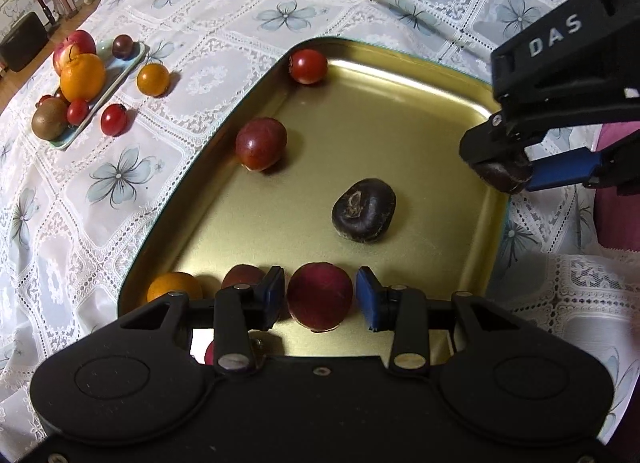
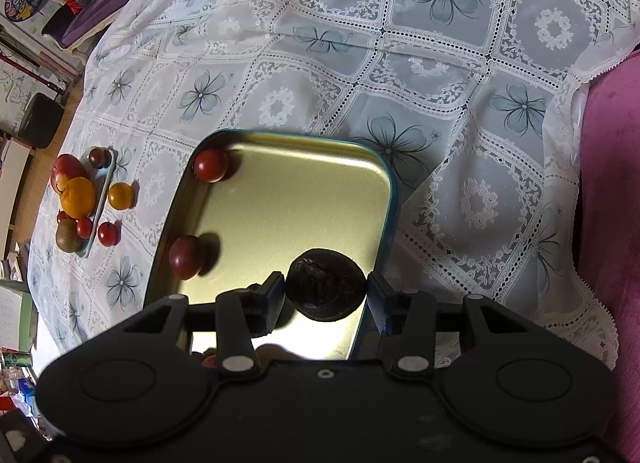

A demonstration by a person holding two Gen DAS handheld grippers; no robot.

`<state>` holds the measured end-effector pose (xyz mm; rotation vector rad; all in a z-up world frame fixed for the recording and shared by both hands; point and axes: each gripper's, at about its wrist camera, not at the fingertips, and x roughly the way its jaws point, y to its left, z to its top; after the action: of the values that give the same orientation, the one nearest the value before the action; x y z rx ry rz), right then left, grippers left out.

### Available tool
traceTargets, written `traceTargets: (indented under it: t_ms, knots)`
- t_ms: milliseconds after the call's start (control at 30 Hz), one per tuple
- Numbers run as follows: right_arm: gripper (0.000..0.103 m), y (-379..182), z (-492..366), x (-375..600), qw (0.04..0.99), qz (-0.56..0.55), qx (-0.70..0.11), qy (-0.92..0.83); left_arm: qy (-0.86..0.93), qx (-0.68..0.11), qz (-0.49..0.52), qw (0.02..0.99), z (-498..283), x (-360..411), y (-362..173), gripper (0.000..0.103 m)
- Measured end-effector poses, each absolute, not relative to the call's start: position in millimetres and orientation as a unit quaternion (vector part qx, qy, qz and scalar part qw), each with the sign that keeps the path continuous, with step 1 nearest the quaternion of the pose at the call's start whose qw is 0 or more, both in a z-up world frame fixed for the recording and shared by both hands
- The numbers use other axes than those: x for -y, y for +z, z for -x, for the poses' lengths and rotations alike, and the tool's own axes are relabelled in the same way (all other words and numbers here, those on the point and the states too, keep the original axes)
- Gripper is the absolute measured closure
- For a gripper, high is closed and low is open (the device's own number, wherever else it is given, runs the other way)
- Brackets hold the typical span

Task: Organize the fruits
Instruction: 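Carry both fruits over the tray and open both tools to release them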

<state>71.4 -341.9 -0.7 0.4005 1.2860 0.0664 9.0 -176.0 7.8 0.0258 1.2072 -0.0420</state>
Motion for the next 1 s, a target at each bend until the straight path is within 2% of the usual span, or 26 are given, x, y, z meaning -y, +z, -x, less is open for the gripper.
traceTargets:
  t_ms: [500, 800, 1000]
  knots:
    - [0.055, 7.4, -68.8, 338.4, 0.796, -0.167, -0.581, 0.04, -0.005, -0.564, -0.001, 0.826, -8.9, 165.6, 13.2, 0.052]
    - [0.054, 1.7, -70.5, 329.4, 0.784, -0.141, -0.603, 0.033, 0.018, -0.544, -0.009, 0.839, -13.8, 144.2, 24.9, 0.052]
    - [0.054, 10.7, -61.5, 322.7, 0.818, -0.144, -0.555, 0.041, 0.048, -0.528, -0.029, 0.847, -30.1, 118.0, 33.4, 0.052]
